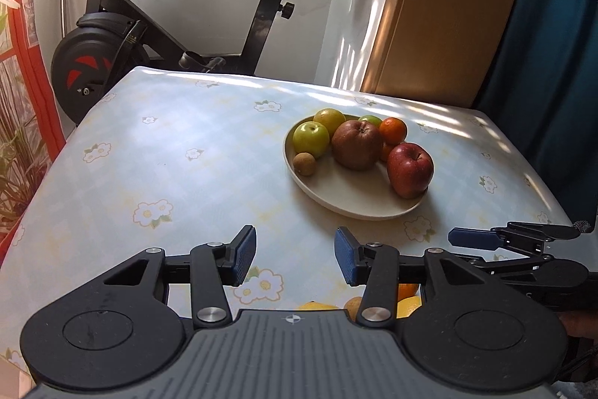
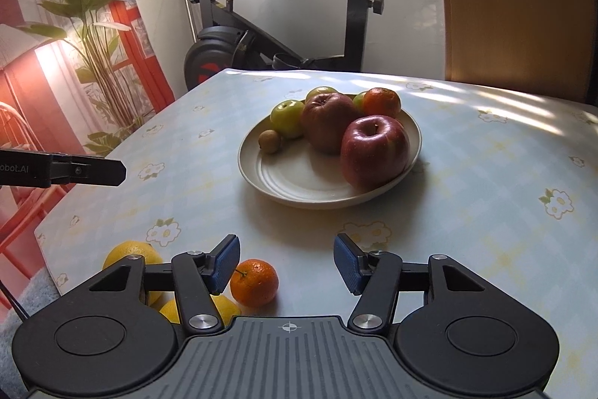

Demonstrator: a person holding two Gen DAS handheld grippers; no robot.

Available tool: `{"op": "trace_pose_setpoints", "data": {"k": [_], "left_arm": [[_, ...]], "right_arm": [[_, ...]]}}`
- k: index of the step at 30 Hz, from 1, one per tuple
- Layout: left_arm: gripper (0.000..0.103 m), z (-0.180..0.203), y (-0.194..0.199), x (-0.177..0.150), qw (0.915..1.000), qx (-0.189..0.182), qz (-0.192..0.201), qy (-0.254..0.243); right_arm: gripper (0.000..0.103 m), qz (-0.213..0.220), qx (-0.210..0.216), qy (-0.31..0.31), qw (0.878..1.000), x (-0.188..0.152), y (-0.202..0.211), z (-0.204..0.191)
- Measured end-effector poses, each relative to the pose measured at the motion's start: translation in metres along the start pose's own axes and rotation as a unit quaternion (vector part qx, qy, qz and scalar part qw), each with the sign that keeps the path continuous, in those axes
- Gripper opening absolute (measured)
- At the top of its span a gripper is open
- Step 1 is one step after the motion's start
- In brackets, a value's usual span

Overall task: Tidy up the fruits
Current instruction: 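Grasp a tangerine on the table with the right gripper and lift it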

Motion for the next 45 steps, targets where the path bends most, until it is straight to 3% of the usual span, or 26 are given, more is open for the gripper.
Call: {"op": "trace_pose_setpoints", "data": {"k": [3,9,24,29,45], "left_arm": [[0.049,0.004,-0.001,-0.006,0.9999,-0.004,-0.003,-0.012],[0.049,0.0,-0.003,-0.011,0.9999,-0.012,-0.004,-0.002],[0.049,-0.007,-0.005,-0.014,0.9998,-0.012,0.01,0.009],[0.049,-0.006,-0.006,-0.014,0.9998,-0.011,0.01,0.009],[0.049,-0.003,-0.007,-0.016,0.9999,-0.012,0.003,-0.004]], "right_arm": [[0.046,-0.01,0.013,-0.002,1.0,0.0,-0.003,-0.003],[0.045,-0.038,0.033,-0.019,0.999,0.005,-0.014,-0.007],[0.041,-0.119,0.021,-0.053,0.991,0.01,-0.048,-0.012],[0.032,-0.126,0.026,-0.061,0.99,0.006,-0.05,-0.011],[0.031,-0.116,0.033,-0.069,0.99,0.003,-0.048,-0.008]]}}
Point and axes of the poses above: each gripper's, at about its wrist camera, not at the fingertips, and y roughly against the way its jaws point, z to its right, x to its top, the point moved 2 cm from there along -y, roughly the way its jaws point, and after that the axes turned 6 degrees about y, right-handed, at the moved point
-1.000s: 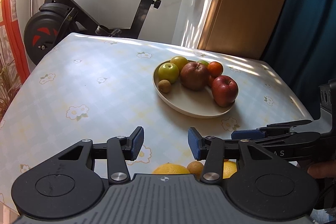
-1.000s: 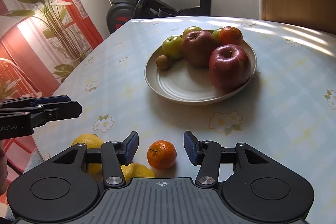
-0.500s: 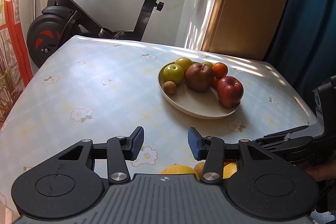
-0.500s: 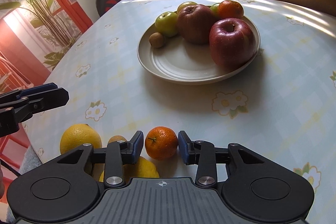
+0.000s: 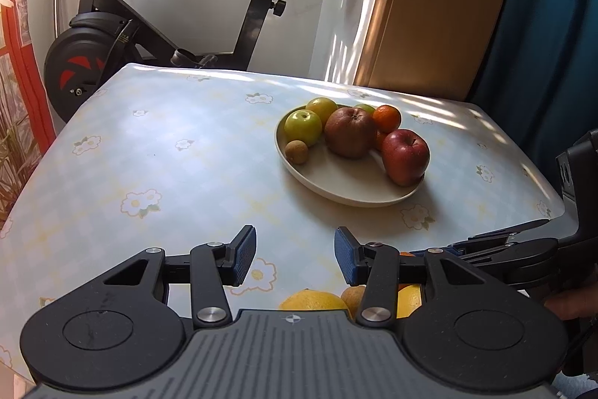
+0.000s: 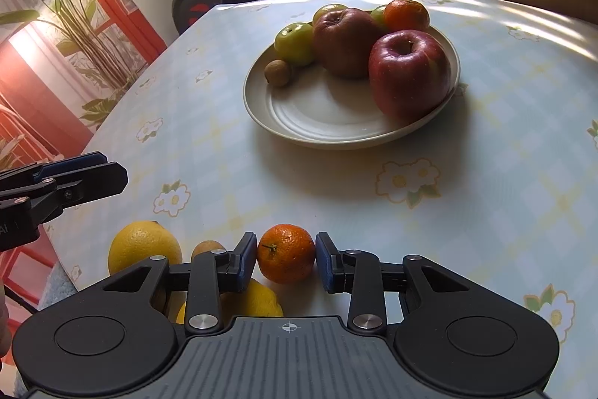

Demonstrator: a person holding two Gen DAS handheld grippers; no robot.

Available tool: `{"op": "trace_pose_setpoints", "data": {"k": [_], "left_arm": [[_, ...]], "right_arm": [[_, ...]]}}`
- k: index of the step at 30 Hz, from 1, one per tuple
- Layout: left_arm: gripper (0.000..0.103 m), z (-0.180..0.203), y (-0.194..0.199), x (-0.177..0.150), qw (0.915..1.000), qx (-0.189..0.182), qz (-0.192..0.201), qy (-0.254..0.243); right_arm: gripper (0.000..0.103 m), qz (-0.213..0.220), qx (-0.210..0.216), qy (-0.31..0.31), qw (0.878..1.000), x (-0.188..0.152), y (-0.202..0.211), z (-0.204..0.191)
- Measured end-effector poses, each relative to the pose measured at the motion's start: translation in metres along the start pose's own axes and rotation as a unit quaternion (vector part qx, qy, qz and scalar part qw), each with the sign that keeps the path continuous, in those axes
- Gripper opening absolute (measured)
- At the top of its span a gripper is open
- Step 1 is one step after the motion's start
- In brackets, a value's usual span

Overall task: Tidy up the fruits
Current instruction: 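Grasp a tangerine on the table with the right gripper and lift it, then grasp a small brown kiwi with the left gripper and lift it while the right gripper holds the tangerine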

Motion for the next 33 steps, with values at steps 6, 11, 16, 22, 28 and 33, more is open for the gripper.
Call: {"op": "trace_pose_setpoints", "data": {"k": [6,11,16,22,28,33], "left_arm": [[0.049,-0.001,-0.006,0.002,0.9994,-0.028,-0.018,-0.006],[0.047,-0.001,-0.018,0.016,0.995,-0.083,-0.056,-0.008],[0.042,0.0,-0.04,0.023,0.987,-0.103,-0.123,-0.013],[0.035,0.01,-0.062,0.021,0.9705,-0.119,-0.206,-0.035],[0.035,0.016,-0.079,0.016,0.9565,-0.114,-0.264,-0.049],[0.035,0.025,-0.088,0.014,0.9498,-0.109,-0.284,-0.074]], "right_arm": [[0.031,0.023,-0.006,-0.008,1.0,0.0,0.009,0.007],[0.031,0.047,-0.02,-0.004,0.999,-0.001,0.021,0.016],[0.031,0.063,-0.025,-0.009,0.998,-0.005,0.03,0.026],[0.031,0.08,-0.021,-0.032,0.996,-0.012,0.034,0.04],[0.031,0.089,-0.017,-0.044,0.995,-0.017,0.036,0.048],[0.031,0.093,-0.018,-0.051,0.994,-0.02,0.038,0.051]]}}
Point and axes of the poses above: each gripper's, at about its wrist camera, not at the fingertips, and y roughly against the way its jaws point, z to its right, x to its top, the point moved 2 cm from there along -y, roughly the way its jaws point, and after that the axes turned 6 degrees about y, right-handed, at the moved point
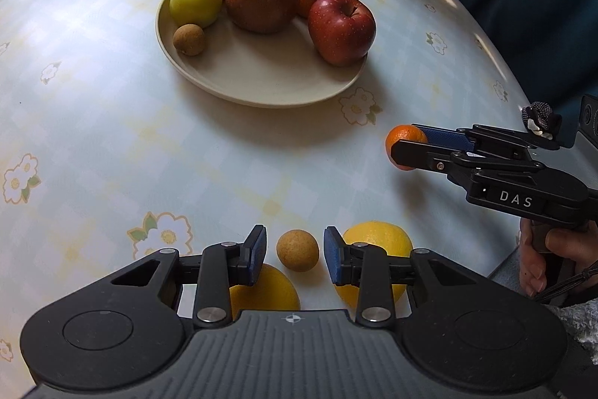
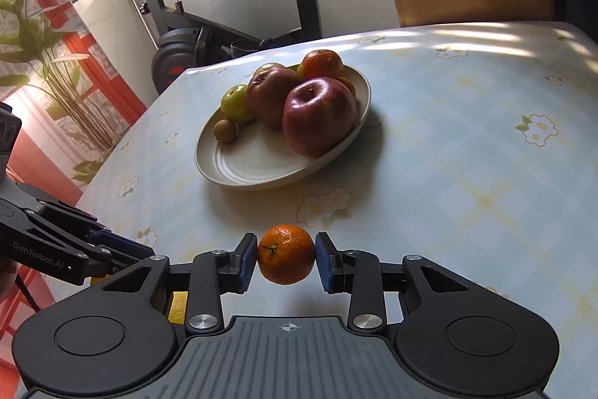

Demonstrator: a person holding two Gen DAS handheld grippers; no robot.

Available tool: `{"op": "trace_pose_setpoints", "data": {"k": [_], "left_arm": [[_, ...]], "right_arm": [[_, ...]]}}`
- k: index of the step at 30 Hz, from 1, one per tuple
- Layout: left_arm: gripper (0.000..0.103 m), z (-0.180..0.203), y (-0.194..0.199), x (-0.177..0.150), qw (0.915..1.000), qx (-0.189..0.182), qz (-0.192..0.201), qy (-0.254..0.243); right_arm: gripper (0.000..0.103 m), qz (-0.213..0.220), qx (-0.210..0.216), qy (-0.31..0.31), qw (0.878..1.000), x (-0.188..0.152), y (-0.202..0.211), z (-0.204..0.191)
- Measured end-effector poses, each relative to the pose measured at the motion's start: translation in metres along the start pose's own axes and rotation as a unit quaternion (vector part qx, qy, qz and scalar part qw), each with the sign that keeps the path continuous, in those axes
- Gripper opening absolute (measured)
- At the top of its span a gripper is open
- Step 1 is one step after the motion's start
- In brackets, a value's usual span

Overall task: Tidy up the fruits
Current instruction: 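Grasp a small brown kiwi with the left gripper and lift it while the right gripper holds the tangerine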

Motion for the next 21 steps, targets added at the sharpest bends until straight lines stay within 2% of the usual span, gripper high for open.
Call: {"op": "trace_pose_setpoints", "data": {"k": [8,10,16,21], "left_arm": [[0.034,0.002,-0.008,0.002,0.9999,-0.002,-0.011,0.0],[0.027,0.003,-0.012,0.003,1.0,0.003,-0.008,-0.001],[0.026,0.002,-0.006,0.001,0.9999,0.006,0.01,0.003],[0.026,-0.007,0.004,0.008,0.9988,0.014,0.043,0.019]], "right_arm": [[0.031,0.001,0.0,-0.004,1.0,0.0,0.0,0.002],[0.031,0.001,-0.001,-0.003,1.0,0.0,0.0,0.002],[0.031,0.003,-0.003,-0.006,1.0,0.001,0.0,0.003],[0.031,0.004,-0.006,-0.005,1.0,0.0,0.0,0.003]]}}
Point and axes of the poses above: each gripper's, at about its wrist camera, not at the fingertips, and y roughly against the way its jaws point, z to its right, x to its top, the point moved 2 cm from there along -y, roughly the way its jaws point, and after that the axes turned 6 degrees about y, right-handed, at the moved point
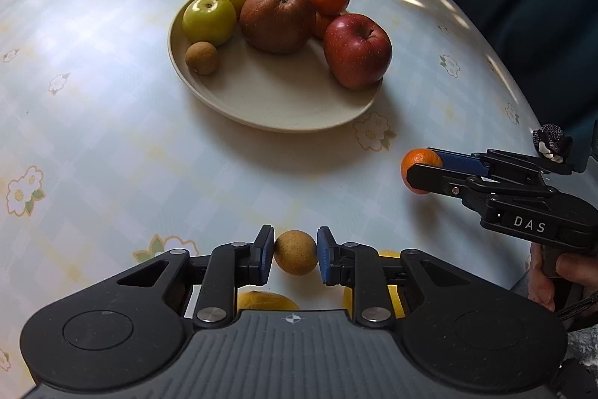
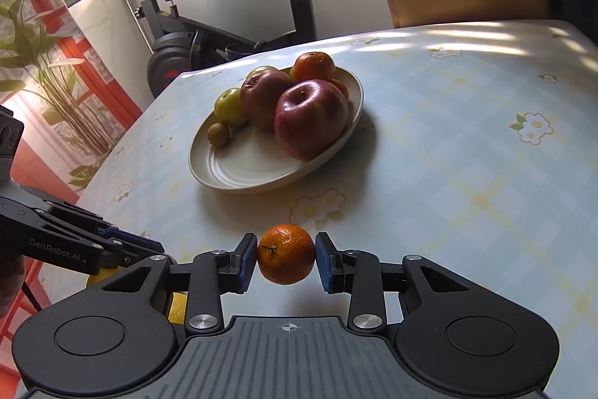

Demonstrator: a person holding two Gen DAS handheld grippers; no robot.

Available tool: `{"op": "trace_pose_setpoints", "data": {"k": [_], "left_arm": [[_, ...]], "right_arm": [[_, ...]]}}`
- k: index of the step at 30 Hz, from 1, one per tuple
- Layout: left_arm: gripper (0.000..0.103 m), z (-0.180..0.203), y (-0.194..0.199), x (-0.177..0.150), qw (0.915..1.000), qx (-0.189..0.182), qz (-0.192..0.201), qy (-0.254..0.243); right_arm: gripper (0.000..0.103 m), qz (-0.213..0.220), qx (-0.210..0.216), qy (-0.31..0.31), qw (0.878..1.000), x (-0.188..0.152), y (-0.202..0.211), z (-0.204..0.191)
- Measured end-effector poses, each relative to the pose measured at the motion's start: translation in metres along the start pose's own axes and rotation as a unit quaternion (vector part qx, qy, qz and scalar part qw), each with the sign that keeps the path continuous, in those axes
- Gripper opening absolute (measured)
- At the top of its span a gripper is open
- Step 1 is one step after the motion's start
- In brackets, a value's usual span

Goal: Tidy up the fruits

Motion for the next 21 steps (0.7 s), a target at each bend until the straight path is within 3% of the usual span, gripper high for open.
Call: {"op": "trace_pose_setpoints", "data": {"k": [3,13,21], "left_arm": [[0.026,-0.007,0.002,0.007,0.9998,0.016,0.012,0.01],[0.026,-0.012,-0.003,0.007,0.9994,0.02,0.012,0.027],[0.025,-0.016,0.025,0.027,0.9965,0.006,0.073,0.039]], "right_arm": [[0.031,0.0,-0.001,-0.001,1.0,0.0,0.0,0.0],[0.031,0.0,0.003,0.003,1.0,0.0,-0.002,-0.002],[0.031,0.013,-0.001,0.053,0.999,0.023,0.003,-0.013]]}}
Point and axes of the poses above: each gripper's, at about its wrist camera, not at the fingertips, and y roughly against the way its jaws point, z to its right, x to its top, the point moved 2 cm from there along -y, roughly the way its jaws point, and after that the axes turned 6 degrees about y, right-handed, at the moved point
